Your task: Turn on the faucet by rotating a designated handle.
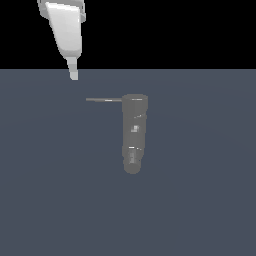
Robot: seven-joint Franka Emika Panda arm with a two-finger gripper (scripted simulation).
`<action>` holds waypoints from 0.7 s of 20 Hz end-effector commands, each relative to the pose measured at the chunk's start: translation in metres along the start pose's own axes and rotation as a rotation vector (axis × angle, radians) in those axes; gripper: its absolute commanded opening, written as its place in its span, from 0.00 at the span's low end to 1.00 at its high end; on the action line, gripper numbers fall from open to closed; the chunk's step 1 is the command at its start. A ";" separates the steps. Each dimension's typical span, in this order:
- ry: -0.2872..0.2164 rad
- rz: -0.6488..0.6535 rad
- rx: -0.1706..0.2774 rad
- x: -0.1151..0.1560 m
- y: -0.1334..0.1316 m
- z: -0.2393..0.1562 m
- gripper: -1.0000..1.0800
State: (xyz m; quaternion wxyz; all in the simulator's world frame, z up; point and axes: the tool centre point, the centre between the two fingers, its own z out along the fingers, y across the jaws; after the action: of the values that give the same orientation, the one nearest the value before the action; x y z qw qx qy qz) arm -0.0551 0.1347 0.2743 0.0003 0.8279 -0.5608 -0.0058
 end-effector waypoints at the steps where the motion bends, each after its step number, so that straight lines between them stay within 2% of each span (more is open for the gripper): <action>1: 0.001 0.053 0.002 0.005 -0.011 0.009 0.00; 14: 0.007 0.322 0.006 0.043 -0.060 0.053 0.00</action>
State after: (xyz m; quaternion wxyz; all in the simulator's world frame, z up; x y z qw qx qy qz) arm 0.0100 0.1202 0.2250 0.0005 0.7373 -0.6755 -0.0020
